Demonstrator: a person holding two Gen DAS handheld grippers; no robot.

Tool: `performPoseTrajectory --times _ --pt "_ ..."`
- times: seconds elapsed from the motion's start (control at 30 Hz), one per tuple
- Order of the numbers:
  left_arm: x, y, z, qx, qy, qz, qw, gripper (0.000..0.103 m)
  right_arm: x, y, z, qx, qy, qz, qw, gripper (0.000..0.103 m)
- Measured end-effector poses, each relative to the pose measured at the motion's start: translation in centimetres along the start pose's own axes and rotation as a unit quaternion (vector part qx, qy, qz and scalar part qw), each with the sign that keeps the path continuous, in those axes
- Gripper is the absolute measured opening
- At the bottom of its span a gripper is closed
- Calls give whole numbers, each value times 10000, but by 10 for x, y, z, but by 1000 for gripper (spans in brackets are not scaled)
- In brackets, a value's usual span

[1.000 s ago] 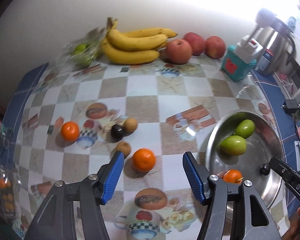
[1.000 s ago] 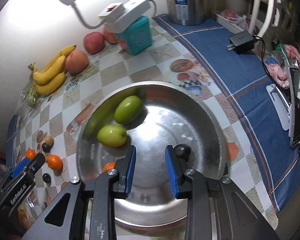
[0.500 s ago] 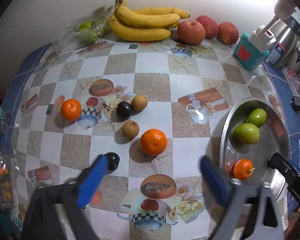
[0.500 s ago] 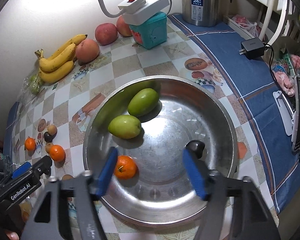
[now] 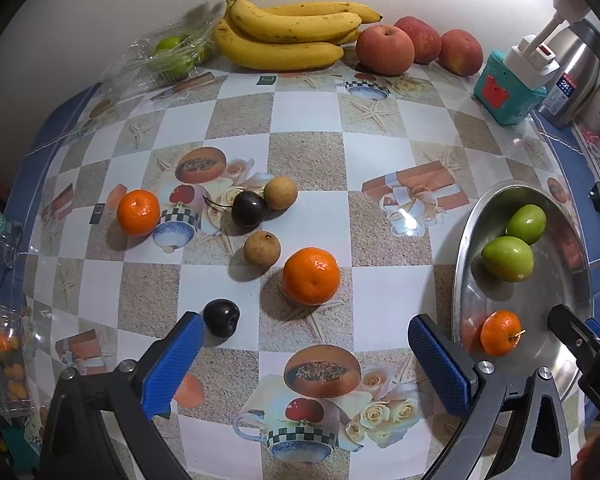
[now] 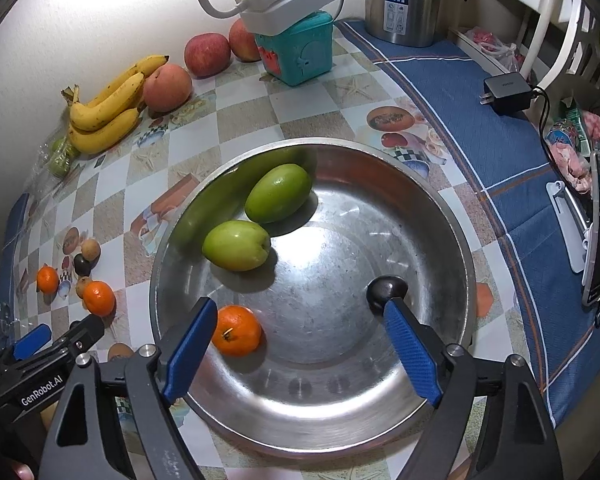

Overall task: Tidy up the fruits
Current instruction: 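Withdraw both grippers from the bowl back toward the fruit pile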

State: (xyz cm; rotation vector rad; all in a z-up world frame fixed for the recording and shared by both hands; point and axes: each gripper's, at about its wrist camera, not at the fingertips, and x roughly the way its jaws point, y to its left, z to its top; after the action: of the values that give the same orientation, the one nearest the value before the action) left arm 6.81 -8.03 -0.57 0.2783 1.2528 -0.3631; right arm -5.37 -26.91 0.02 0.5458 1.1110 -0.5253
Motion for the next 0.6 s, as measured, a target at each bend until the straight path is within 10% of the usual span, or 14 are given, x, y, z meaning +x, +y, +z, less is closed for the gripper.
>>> performPoseTrajectory --times 0.6 --pt "0 3 1 -78 -12 10 10000 103 2 0 -1 -75 -64 -120 9999 100"
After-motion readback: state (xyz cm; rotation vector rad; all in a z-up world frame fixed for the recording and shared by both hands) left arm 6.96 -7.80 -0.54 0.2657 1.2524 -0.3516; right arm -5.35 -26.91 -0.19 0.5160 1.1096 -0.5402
